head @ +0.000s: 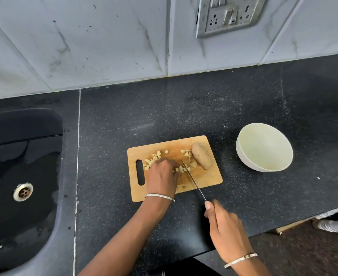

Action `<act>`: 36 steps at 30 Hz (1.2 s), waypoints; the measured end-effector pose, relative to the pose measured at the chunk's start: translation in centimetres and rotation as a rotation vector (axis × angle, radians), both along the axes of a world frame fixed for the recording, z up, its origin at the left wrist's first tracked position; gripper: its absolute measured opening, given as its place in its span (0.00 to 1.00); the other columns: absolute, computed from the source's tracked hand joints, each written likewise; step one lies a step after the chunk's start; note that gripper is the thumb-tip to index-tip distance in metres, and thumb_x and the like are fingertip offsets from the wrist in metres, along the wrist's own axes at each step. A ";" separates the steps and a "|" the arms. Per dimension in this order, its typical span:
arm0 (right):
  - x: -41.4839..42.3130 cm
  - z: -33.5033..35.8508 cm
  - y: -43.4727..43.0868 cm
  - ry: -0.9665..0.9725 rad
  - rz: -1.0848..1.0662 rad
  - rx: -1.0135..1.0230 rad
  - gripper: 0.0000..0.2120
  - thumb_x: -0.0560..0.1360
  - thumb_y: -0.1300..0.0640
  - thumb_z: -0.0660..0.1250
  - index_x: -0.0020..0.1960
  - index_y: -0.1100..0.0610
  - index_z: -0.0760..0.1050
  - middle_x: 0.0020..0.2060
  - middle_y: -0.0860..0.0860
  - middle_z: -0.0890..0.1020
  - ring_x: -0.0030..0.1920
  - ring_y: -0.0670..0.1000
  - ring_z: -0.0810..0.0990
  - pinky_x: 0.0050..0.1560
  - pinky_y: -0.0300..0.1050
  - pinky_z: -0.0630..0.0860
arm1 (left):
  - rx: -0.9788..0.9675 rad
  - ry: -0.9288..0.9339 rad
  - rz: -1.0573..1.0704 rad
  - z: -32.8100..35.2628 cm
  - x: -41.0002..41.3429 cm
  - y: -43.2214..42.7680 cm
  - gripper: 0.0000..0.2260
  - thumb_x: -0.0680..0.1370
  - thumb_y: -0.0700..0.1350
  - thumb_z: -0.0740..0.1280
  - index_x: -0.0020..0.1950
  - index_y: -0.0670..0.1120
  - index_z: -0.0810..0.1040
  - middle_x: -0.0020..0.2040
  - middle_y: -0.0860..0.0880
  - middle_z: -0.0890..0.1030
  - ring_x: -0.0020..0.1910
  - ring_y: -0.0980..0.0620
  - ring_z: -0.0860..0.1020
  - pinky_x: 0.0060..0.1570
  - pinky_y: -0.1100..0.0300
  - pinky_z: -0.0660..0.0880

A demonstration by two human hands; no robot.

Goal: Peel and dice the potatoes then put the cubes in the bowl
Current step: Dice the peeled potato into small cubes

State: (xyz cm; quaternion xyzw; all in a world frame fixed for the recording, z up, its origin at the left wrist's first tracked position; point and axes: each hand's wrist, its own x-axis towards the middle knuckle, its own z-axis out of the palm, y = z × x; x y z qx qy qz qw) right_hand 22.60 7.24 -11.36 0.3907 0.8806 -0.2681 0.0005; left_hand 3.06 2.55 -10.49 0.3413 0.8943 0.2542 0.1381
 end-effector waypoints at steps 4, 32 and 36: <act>-0.1 0.8 -0.1 0.099 -0.017 -0.047 0.29 0.79 0.34 0.39 0.44 0.49 0.74 0.30 0.34 0.78 0.30 0.43 0.76 0.33 0.40 0.70 | 0.027 0.010 0.028 0.3 -0.6 0.1 0.04 0.74 0.42 0.72 0.47 0.49 0.83 0.46 0.51 0.83 0.45 0.51 0.80 0.44 0.59 0.75; 0.8 0.8 1.4 0.105 -0.085 -0.052 0.33 0.75 0.30 0.38 0.45 0.49 0.75 0.28 0.29 0.74 0.33 0.46 0.77 0.39 0.50 0.75 | 0.057 0.196 0.004 -0.4 -1.7 -0.9 0.04 0.74 0.42 0.71 0.47 0.49 0.84 0.43 0.49 0.84 0.44 0.45 0.74 0.43 0.53 0.72; 1.0 0.5 1.6 0.104 -0.065 -0.048 0.33 0.75 0.30 0.37 0.45 0.49 0.74 0.30 0.32 0.76 0.29 0.45 0.74 0.37 0.50 0.74 | 0.092 0.195 0.017 -0.5 -2.0 -1.6 0.05 0.72 0.42 0.74 0.46 0.49 0.84 0.41 0.51 0.85 0.42 0.46 0.75 0.40 0.55 0.72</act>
